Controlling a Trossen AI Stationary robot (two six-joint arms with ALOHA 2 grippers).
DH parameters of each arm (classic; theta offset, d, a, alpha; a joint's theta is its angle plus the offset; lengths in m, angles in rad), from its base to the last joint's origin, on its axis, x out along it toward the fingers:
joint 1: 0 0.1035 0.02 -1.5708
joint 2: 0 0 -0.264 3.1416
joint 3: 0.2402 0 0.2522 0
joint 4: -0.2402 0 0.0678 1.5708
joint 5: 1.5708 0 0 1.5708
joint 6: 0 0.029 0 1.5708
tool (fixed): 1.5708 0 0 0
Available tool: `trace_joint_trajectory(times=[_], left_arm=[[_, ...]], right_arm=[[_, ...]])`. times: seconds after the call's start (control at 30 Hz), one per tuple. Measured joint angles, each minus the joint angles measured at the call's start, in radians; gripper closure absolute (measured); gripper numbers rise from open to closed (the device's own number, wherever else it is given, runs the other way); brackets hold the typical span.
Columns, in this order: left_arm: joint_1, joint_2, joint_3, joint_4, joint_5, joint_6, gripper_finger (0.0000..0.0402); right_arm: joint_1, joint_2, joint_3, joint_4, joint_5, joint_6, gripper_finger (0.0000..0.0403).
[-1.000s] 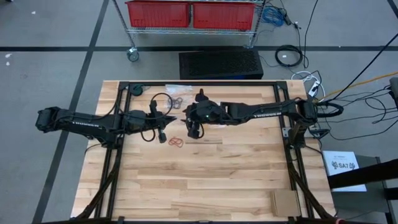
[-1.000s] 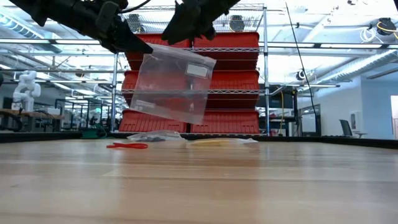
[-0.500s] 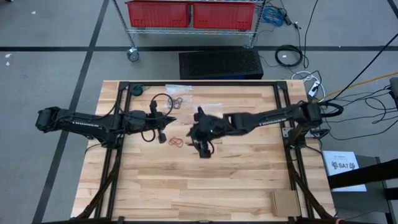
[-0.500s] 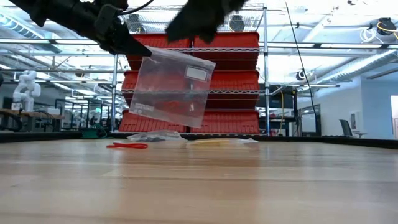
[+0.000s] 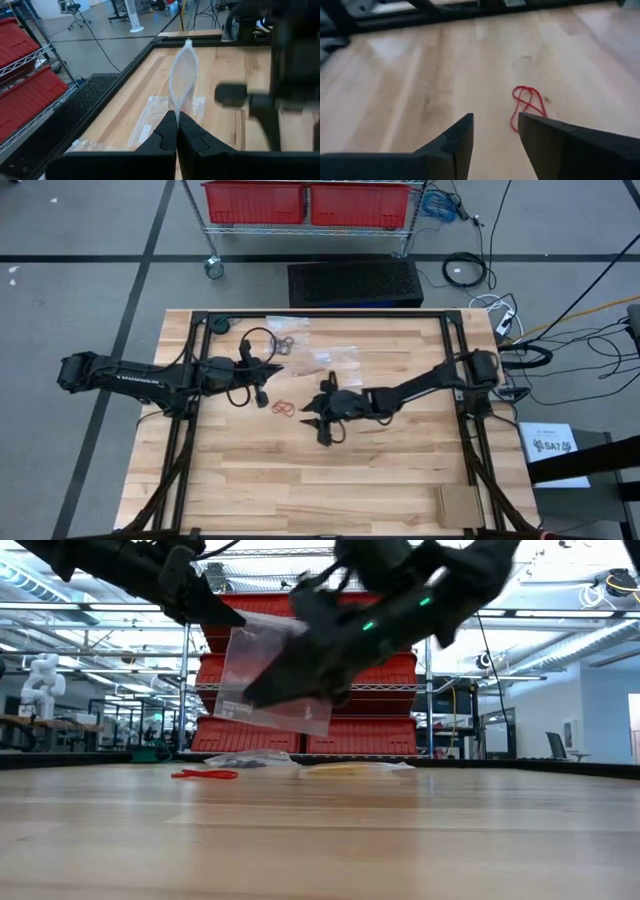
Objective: Sort rubber bands
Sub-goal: Put the red rubber band into the transparent zip bag
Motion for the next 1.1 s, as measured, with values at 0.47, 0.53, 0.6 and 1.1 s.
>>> trace_joint_trajectory(times=[0.47, 0.53, 0.6, 1.1], left_arm=[[0.0, -0.002, 0.0, -0.024, -0.069, 0.0, 0.0401], [0.0, -0.005, 0.0, -0.03, -0.069, 0.0, 0.0401], [0.0, -0.008, 0.0, -0.023, -0.069, 0.0, 0.0401], [0.0, -0.013, 0.0, -0.026, -0.069, 0.0, 0.0401]], right_arm=[[-0.037, 0.316, 0.387, -0.191, 0.118, -0.056, 0.0144], [-0.05, 0.334, 0.39, -0.207, 0.128, -0.049, 0.0132], [-0.063, 0.341, 0.39, -0.23, 0.127, -0.029, 0.0126], [-0.105, 0.332, 0.396, -0.372, 0.002, 0.105, 0.0321]])
